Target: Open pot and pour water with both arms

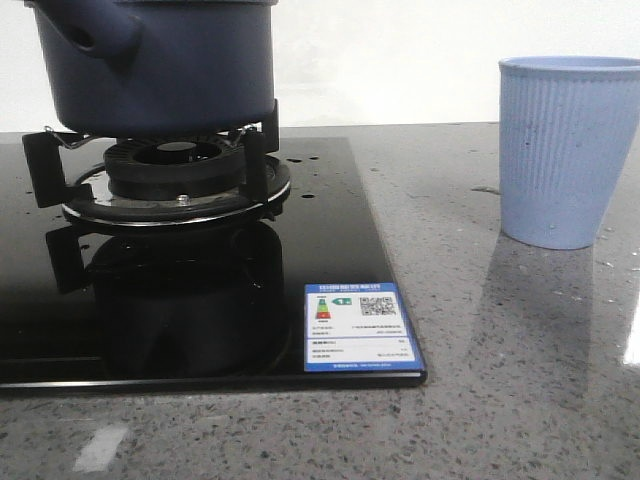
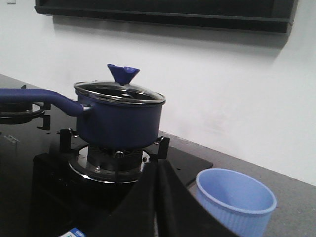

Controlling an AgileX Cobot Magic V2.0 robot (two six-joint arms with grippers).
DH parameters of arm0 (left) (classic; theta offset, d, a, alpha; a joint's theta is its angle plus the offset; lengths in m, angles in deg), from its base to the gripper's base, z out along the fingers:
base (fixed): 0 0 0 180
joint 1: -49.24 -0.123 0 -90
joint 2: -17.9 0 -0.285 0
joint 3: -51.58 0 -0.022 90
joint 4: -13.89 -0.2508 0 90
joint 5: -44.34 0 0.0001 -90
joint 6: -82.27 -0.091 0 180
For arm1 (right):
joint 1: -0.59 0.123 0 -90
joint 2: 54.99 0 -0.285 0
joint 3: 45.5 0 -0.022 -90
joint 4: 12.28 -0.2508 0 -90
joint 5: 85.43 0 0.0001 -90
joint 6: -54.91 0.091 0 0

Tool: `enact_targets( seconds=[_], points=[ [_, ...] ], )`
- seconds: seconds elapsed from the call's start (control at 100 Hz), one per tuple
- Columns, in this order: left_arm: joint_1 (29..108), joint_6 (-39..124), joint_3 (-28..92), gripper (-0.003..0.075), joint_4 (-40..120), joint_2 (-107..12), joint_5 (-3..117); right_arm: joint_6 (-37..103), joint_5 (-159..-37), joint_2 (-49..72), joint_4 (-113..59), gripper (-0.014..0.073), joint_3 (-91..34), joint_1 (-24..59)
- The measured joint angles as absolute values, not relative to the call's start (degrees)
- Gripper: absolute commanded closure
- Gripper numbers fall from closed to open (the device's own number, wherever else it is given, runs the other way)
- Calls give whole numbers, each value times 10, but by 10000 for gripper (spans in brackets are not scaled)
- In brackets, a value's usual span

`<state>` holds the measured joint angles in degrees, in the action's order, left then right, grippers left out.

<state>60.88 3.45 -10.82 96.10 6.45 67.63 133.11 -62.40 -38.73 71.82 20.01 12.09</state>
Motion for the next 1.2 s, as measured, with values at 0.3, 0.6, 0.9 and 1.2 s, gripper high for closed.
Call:
enact_targets(
  seconds=[0.3, 0.6, 0.9, 1.2],
  points=[
    [609, 34, -108, 740, 968, 64, 677, 1331, -619, -388, 718, 662, 200, 121],
    [609, 34, -109, 740, 951, 64, 663, 1331, -618, -388, 718, 662, 200, 121],
    [599, 115, -142, 740, 780, 63, 565, 1331, -618, -388, 718, 662, 201, 121],
    [533, 516, -205, 740, 355, 69, 563, 1331, -618, -388, 718, 662, 201, 121]
  ],
)
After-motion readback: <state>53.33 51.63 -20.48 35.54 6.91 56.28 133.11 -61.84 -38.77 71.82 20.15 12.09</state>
